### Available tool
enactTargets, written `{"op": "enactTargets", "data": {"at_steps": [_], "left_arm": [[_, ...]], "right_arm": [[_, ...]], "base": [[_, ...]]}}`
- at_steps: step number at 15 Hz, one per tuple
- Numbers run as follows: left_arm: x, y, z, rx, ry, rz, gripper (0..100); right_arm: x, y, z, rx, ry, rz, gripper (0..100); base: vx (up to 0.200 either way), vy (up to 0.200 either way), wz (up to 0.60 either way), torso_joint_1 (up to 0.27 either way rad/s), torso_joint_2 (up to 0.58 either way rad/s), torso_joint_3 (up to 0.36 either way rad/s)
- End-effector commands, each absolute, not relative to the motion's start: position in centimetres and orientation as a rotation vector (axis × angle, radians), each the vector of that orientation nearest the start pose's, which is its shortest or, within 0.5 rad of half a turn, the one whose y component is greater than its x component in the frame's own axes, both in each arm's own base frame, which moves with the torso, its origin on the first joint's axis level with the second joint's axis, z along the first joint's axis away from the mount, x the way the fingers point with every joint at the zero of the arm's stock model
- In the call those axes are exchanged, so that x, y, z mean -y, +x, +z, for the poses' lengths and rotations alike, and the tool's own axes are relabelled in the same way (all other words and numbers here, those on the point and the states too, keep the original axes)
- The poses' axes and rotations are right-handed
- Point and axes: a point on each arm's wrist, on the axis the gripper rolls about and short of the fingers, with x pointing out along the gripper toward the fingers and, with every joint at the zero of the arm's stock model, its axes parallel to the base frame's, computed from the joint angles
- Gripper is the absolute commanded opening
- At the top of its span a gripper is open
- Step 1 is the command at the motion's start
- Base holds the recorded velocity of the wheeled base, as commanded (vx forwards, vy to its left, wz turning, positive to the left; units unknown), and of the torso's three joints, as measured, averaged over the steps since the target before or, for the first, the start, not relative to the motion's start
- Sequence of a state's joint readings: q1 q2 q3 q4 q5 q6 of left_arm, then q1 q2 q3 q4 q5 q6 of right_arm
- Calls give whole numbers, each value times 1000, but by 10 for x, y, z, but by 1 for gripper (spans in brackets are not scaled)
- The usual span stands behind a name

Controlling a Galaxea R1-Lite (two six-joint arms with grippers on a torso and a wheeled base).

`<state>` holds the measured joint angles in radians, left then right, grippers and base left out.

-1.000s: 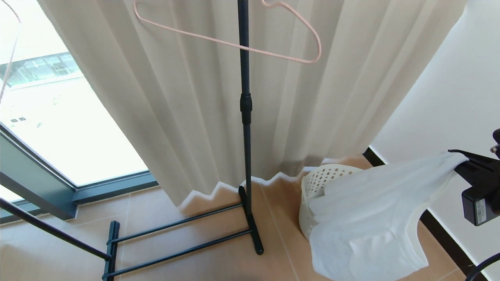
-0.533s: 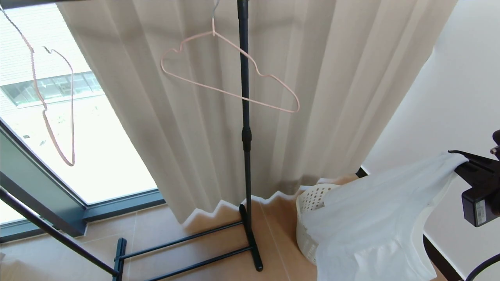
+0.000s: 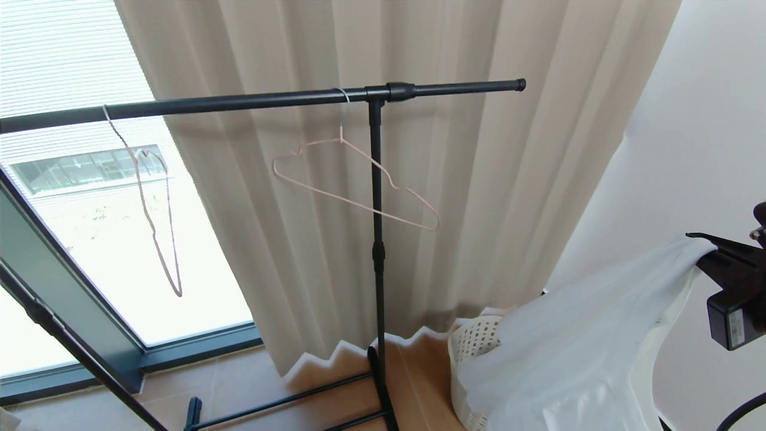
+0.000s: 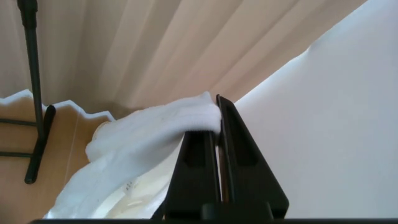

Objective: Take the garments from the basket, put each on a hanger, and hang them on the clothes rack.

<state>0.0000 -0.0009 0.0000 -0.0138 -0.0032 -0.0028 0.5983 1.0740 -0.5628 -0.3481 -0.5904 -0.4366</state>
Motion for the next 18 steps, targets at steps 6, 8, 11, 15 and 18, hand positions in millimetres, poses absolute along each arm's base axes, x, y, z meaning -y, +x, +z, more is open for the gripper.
{"op": "enactTargets", "data": {"at_steps": [6, 8, 11, 15, 18], "left_arm": [[0, -23, 77, 14, -2, -5, 100], [0, -23, 77, 14, -2, -5, 100], [0, -23, 77, 14, -2, -5, 100], [0, -23, 77, 14, -2, -5, 100], [0, -23, 77, 14, -2, -3, 100]], "right_arm": [[-71, 126, 226, -140, -533, 39, 0], [-71, 126, 225, -142, -537, 41, 0], [-71, 126, 223, -147, -542, 42, 0], [-70, 125, 220, -156, -548, 44, 0], [-70, 125, 219, -157, -548, 46, 0]], "base": [[0, 0, 0, 227, -527, -174], [0, 0, 0, 176, -388, -200], [0, 0, 0, 165, -369, -194], [0, 0, 0, 164, -355, -190], [0, 0, 0, 162, -346, -188]]}}
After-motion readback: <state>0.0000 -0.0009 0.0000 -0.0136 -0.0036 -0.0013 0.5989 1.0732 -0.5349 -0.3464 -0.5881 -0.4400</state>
